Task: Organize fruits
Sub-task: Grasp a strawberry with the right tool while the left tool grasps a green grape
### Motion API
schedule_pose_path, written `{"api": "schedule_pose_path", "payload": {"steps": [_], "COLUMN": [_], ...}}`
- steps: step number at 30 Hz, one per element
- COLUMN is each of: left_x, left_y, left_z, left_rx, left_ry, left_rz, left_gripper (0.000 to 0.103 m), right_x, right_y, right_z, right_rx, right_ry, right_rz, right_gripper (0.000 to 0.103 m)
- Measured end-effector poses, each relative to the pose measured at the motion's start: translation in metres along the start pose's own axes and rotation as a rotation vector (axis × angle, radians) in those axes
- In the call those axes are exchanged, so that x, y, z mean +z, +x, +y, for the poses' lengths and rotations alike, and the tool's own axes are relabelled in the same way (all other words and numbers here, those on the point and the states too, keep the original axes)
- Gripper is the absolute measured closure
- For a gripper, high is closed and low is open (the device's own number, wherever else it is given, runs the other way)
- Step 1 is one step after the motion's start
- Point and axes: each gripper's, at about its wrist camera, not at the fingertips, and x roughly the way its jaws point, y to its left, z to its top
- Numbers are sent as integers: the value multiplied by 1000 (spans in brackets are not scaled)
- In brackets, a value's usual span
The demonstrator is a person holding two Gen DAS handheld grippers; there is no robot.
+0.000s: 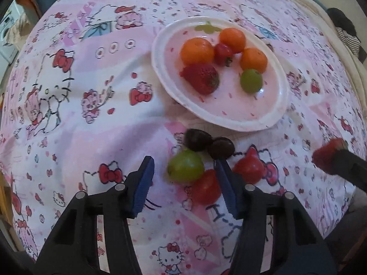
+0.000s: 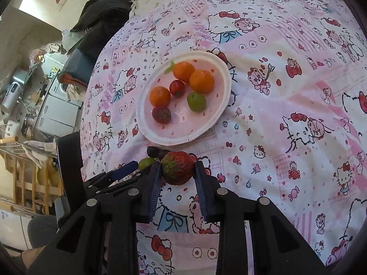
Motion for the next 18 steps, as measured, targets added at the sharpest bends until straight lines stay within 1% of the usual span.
{"api": "schedule_pose_path", "payload": {"steps": [2,3,6,9,13,14,18], "left_x": [1,1,1,0,-3,-4,-11], "left_y": [2,4,4,-1,-9,-14,-34], "left_z": [6,8,11,9,13,14,22], "left_rx": [8,-7,-63,-63,-81,-67,-51], "left_ry": [-30,-50,-65,-57,-70,-66,-62], "left_rz": [5,14,35,37,34,22,-25], "left_gripper": [51,53,75,76,76,76,76], "right_x": [0,0,-1,-2,-2,-2,-6], "right_y": [1,2,2,2,1,0,-4], "right_z": [1,1,1,1,0,0,6], "right_rx": [-4,-6,-11,-19,-27,-23,-19], "right_ry": [-3,-4,-4,-8,-9,-14,-37], "right_rz": [3,4,4,2,-3,-7,-17], "right_gripper": [72,72,72,72,72,72,72]}}
